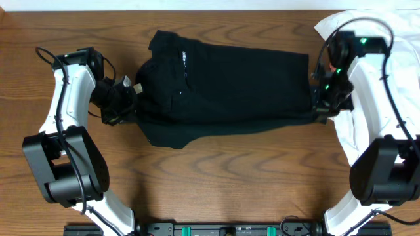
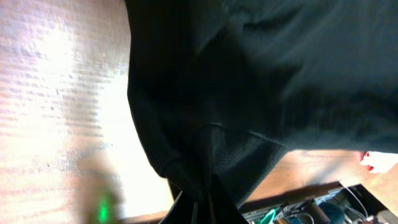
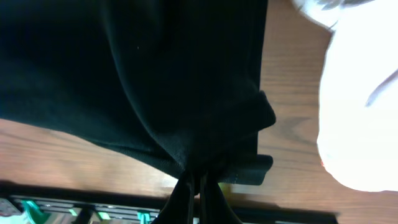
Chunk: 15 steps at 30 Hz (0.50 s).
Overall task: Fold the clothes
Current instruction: 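Grasp the garment's near edge with both grippers and fold it toward the far edge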
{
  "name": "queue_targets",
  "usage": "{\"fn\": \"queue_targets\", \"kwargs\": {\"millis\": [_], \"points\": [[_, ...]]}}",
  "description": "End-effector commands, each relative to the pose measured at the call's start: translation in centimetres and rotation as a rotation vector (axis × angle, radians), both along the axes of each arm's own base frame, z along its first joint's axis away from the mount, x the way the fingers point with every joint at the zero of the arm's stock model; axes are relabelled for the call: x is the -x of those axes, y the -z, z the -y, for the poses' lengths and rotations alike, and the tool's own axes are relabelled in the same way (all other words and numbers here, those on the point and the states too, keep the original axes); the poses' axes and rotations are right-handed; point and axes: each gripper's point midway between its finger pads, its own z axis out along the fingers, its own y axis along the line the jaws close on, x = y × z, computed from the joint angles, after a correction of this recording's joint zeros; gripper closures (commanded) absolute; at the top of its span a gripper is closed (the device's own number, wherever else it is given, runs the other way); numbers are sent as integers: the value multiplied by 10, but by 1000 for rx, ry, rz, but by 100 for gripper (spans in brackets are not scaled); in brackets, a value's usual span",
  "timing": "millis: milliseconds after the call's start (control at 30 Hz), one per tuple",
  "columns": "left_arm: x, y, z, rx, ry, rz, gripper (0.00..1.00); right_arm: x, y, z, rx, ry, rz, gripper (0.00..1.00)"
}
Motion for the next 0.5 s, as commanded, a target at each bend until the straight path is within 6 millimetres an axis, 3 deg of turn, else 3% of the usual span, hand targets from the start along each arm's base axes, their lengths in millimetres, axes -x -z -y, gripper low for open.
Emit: {"fn": "queue_targets", "kwargs": {"millis": [0, 200, 467], "points": [[13, 1, -2, -18, 28, -32, 94, 20, 21, 2, 0, 15, -65, 99], [37, 4, -5, -43, 40, -129, 94, 46, 56, 2, 1, 19, -139, 99], [64, 2, -14, -105, 69, -246, 94, 58, 66, 2, 1, 19, -174, 99]]}}
